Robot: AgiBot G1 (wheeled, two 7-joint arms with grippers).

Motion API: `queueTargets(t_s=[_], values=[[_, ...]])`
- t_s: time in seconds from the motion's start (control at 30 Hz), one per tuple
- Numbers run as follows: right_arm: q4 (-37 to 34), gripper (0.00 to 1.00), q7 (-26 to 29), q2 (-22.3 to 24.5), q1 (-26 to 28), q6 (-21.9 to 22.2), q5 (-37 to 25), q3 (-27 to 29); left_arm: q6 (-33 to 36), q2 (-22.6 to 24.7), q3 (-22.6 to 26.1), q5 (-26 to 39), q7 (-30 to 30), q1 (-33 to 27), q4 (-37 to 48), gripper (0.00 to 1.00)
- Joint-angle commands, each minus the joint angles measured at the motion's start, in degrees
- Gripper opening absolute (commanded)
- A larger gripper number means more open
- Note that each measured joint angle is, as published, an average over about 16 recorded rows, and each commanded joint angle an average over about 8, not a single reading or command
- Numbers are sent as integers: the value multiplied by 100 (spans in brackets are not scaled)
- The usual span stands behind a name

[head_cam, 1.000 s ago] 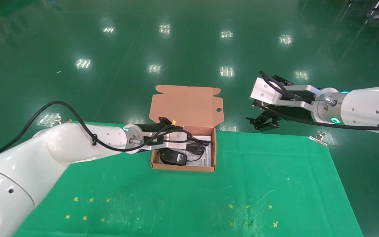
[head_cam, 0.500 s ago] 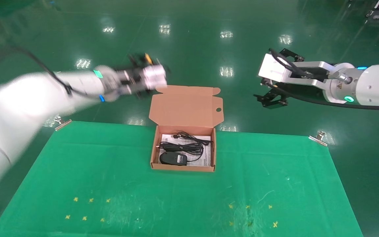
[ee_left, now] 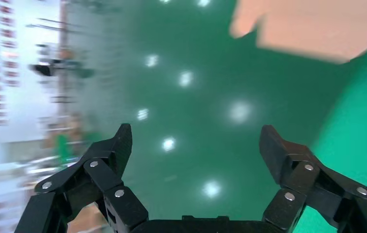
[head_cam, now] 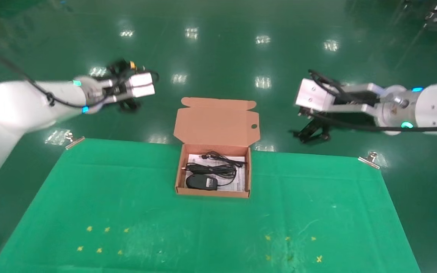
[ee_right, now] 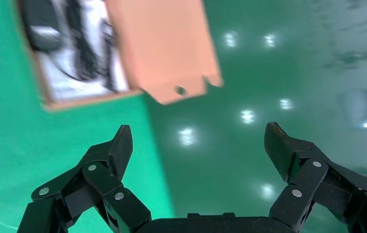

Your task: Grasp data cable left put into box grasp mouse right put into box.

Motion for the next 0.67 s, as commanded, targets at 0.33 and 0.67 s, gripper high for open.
queueTargets(t_s=[0.33, 0.67], values=[[68, 100, -423, 199, -922, -867, 1110, 1174, 1211, -796, -766, -1170, -418, 772, -1055, 100], [121, 100, -752, 354, -1638, -1541, 1974, 2087, 2152, -1415, -1362, -2080, -744, 1372, -1875, 100]])
